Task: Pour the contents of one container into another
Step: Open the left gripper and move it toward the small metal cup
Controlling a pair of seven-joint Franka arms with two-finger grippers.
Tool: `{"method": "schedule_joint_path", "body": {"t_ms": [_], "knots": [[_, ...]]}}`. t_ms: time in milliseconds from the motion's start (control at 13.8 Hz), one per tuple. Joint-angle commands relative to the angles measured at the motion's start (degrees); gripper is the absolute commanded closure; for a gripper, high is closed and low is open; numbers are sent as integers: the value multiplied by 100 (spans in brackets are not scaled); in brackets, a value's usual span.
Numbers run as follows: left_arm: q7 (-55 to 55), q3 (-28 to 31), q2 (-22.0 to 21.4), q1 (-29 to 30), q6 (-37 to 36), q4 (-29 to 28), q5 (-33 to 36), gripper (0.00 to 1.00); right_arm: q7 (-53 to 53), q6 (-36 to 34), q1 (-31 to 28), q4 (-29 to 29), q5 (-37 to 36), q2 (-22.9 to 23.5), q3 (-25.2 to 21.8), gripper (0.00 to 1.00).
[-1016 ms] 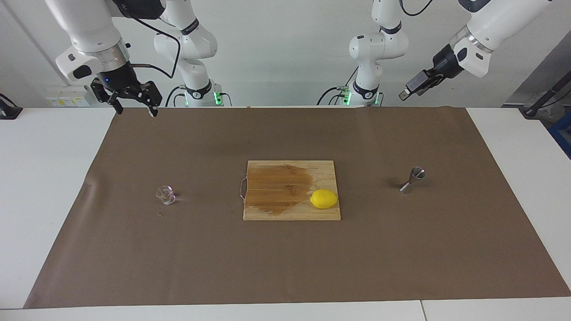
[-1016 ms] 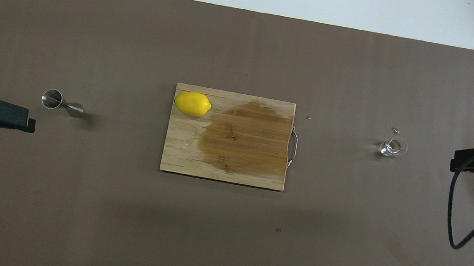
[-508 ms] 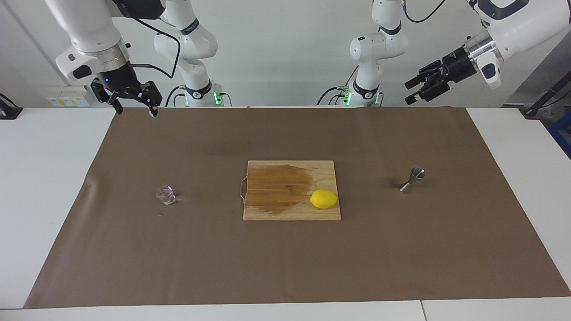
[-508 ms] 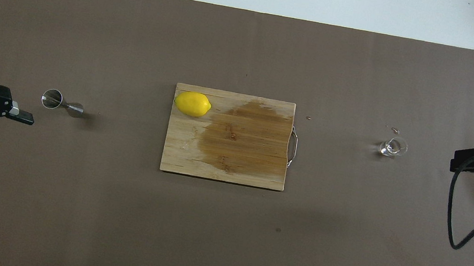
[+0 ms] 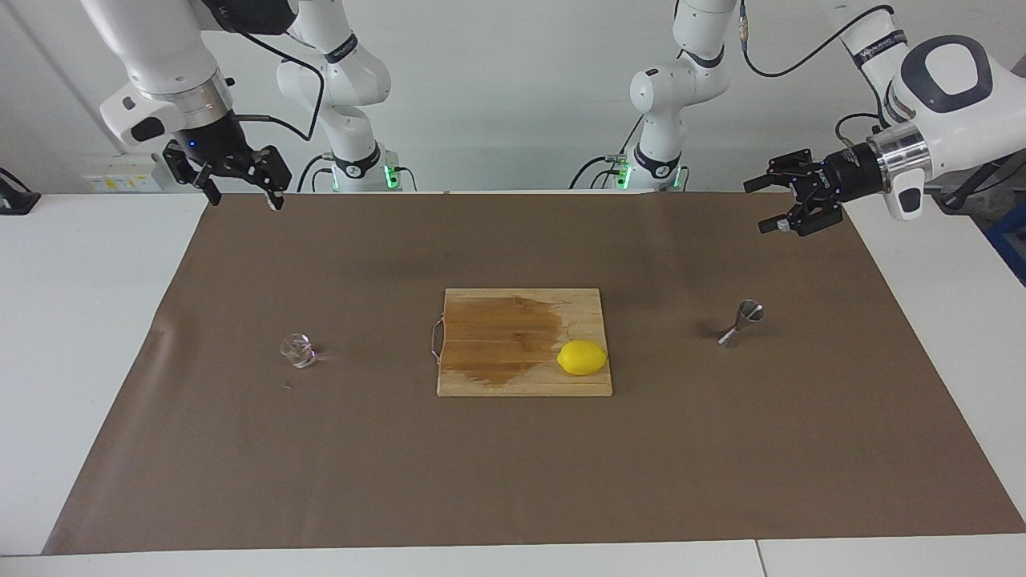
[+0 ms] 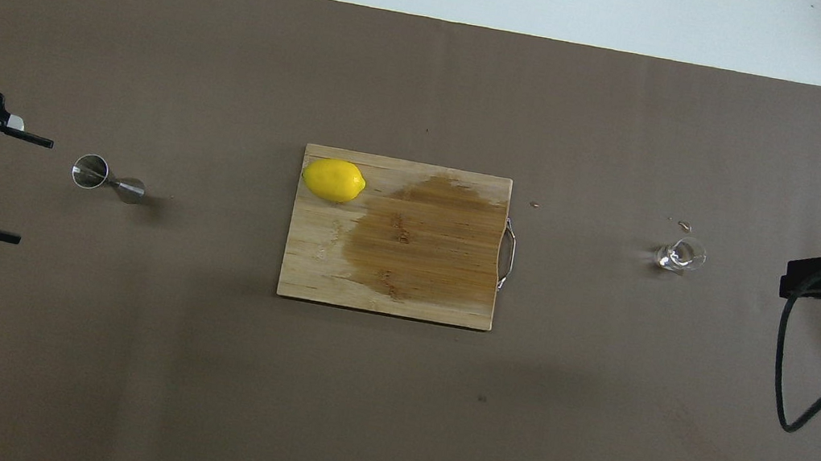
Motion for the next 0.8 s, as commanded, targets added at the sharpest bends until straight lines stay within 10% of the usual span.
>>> {"method": "schedule_joint_path", "body": {"t_ms": [0,726], "knots": [[-169,-37,258,180,-128,-3,-481,0,82,-14,-35,-29,76,-76,41,0],[-90,-55,1215,742,-40,-417,-1423,0,91,-23,-35,-47,84,-85,41,0]]}}
